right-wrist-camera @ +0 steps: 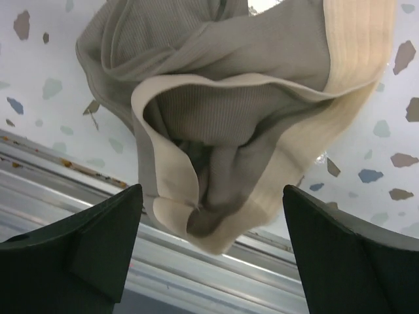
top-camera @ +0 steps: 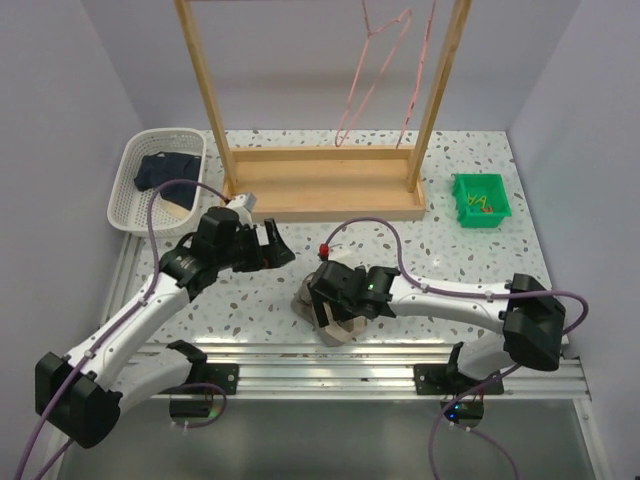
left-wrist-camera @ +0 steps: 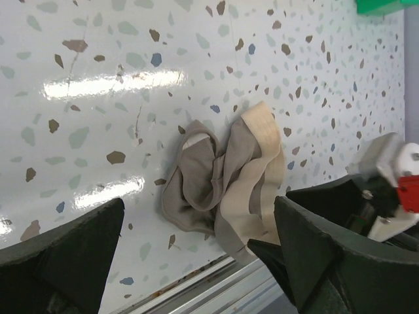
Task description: Remove the underwear clipped to the hanger
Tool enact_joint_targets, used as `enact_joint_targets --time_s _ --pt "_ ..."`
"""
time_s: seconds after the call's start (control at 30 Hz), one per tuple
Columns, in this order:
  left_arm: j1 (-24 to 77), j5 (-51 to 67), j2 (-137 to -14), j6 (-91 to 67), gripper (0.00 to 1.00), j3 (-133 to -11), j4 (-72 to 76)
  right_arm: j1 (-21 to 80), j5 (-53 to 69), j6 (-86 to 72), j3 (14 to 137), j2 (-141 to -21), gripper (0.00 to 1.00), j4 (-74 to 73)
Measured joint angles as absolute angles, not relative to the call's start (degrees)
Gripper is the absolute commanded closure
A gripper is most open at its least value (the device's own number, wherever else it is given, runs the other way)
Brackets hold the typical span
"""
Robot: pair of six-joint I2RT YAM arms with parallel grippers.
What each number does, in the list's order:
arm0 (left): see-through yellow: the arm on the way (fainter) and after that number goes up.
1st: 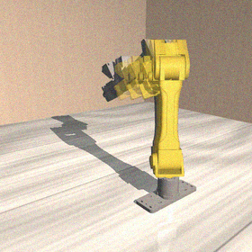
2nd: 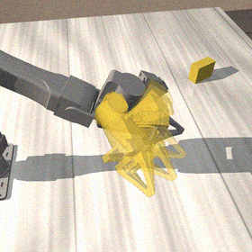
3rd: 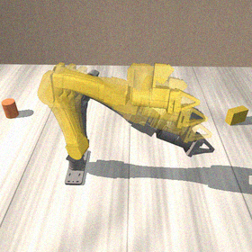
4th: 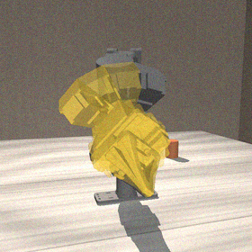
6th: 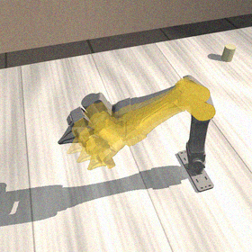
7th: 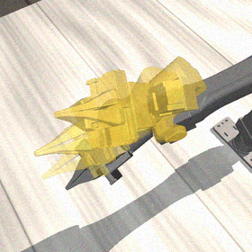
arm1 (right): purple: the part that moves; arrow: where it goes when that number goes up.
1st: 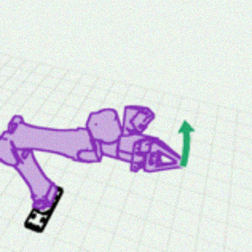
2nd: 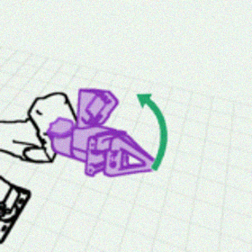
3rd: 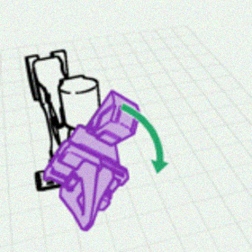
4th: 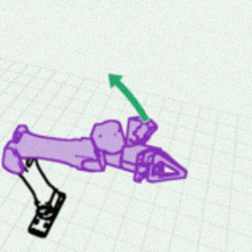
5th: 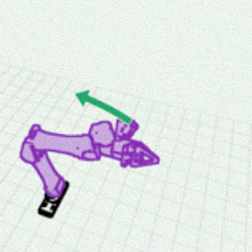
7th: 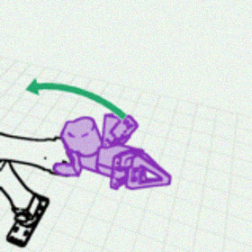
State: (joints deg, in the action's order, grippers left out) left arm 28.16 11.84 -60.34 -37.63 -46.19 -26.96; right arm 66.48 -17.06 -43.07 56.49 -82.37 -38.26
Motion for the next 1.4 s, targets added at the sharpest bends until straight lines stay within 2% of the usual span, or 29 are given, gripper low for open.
enact_joint_targets --time_s 0.07,0.1,0.23,0.37,0.53,0.73,0.83,0.87,0.93,0.97,1.0,1.07,1.1,1.17,1.2,1.4 --pt "28.2 9.8 -57.2 -38.6 0.00 -46.2 -27.5 66.5 -17.7 -43.9 56.5 -84.4 0.25 -36.0" --pt "28.2 9.1 -55.9 -39.0 0.00 -46.2 -27.6 66.5 -18.0 -44.2 56.5 -85.1 0.27 -35.1" --pt "28.2 8.8 -54.8 -39.9 0.00 -45.8 -27.4 66.5 -18.6 -45.2 56.5 -88.7 0.45 -32.1" --pt "28.2 12.1 -55.5 -39.8 0.01 -42.1 -25.8 66.5 -18.5 -45.6 56.4 -90.2 0.98 -30.4" --pt "28.2 18.3 -57.5 -39.3 0.02 -37.6 -23.0 66.4 -17.7 -46.5 55.7 -88.1 1.00 -27.6" --pt "28.2 24.2 -57.5 -38.9 0.03 -35.6 -17.5 64.2 -17.3 -48.3 52.3 -72.3 1.00 -26.1" --pt "29.4 26.3 -59.8 -38.0 0.04 -35.6 -14.4 62.3 -20.5 -49.7 54.0 -69.7 1.00 -30.3" --pt "30.2 26.5 -60.9 -37.8 0.04 -35.6 -13.7 61.5 -21.3 -50.1 54.5 -70.3 0.86 -32.0" --pt "33.1 26.4 -64.3 -36.7 0.04 -36.0 -12.8 60.5 -22.9 -51.2 55.0 -71.7 0.81 -35.0" --pt "34.7 26.3 -66.1 -36.2 0.04 -36.4 -12.7 59.7 -23.6 -51.6 55.1 -73.8 0.71 -36.8" --pt "36.2 26.0 -67.9 -35.8 0.04 -36.9 -12.6 59.2 -24.5 -52.2 55.1 -75.5 0.49 -38.8" --pt "38.6 25.6 -71.1 -35.1 0.04 -38.1 -12.3 58.6 -25.5 -53.4 55.1 -77.8 0.38 -41.5" --pt "39.4 25.4 -72.2 -34.7 0.04 -38.6 -12.0 58.4 -26.0 -53.8 55.1 -78.5 0.23 -42.7" --pt "40.3 24.8 -73.4 -33.9 0.03 -39.5 -11.6 58.0 -26.6 -55.1 55.1 -78.8 0.06 -44.6" --pt "40.6 24.6 -73.6 -33.6 0.03 -39.7 -11.4 57.8 -27.2 -55.6 55.1 -78.6 0.02 -45.4" --pt "45.0 20.8 -76.6 -28.5 0.02 -43.1 -11.2 56.5 -30.3 -57.4 56.6 -74.7 0.02 -51.7"
